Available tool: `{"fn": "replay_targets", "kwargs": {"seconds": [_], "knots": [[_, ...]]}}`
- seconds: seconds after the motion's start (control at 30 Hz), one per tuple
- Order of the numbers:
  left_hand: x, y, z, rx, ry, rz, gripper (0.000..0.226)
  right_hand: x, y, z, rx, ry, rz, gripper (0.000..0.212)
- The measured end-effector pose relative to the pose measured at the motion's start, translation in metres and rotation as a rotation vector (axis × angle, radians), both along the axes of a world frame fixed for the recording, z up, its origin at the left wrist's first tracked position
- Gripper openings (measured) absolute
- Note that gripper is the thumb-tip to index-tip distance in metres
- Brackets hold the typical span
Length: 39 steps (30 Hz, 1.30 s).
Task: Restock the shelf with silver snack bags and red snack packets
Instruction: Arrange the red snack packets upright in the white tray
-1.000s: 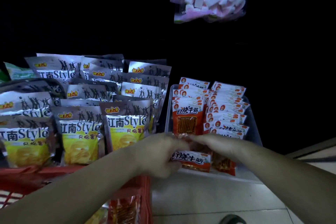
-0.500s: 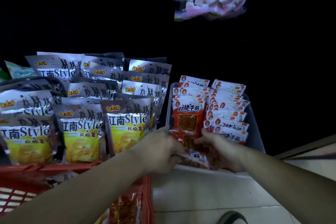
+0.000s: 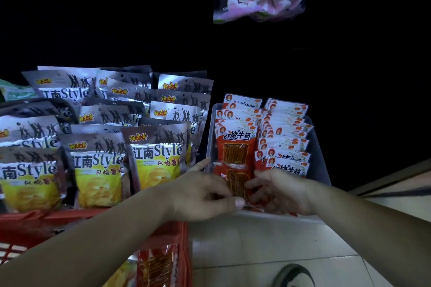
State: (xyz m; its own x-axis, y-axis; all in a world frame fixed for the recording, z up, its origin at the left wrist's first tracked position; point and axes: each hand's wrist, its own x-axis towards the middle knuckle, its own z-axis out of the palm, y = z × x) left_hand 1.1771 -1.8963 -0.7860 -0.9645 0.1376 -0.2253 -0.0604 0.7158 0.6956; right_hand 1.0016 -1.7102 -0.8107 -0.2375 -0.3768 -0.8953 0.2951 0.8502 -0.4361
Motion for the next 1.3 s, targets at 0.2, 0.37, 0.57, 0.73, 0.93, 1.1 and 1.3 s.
{"fn": "replay_targets", "kwargs": {"seconds": [0.2, 0.37, 0.57, 0.73, 0.93, 1.1, 1.3], "knots": [[0.003, 0.002, -0.005, 0.01, 0.045, 0.011, 0.058, 0.004, 0.017, -0.013, -0.026, 0.087, 0.081, 0.043], [0.006, 0.001, -0.007, 0.045, 0.078, 0.043, 0.05, -0.005, 0.016, -0.003, -0.18, -0.072, -0.02, 0.064], [0.004, 0.006, -0.011, 0.114, 0.169, 0.211, 0.04, -0.001, 0.027, 0.0, -0.264, -0.005, 0.102, 0.053], [0.005, 0.004, -0.017, 0.118, 0.157, 0.234, 0.021, 0.006, 0.027, -0.007, -0.238, 0.237, 0.261, 0.02], [0.006, -0.003, -0.022, 0.161, 0.1, 0.266, 0.036, 0.018, 0.022, -0.006, -0.232, 0.359, 0.342, 0.021], [0.005, -0.003, -0.011, 0.15, 0.093, 0.271, 0.043, 0.024, 0.018, -0.008, -0.287, 0.426, 0.187, 0.021], [-0.014, -0.013, 0.0, -0.126, 0.222, 0.315, 0.055, 0.016, 0.002, 0.007, -0.327, 0.422, 0.075, 0.019]]}}
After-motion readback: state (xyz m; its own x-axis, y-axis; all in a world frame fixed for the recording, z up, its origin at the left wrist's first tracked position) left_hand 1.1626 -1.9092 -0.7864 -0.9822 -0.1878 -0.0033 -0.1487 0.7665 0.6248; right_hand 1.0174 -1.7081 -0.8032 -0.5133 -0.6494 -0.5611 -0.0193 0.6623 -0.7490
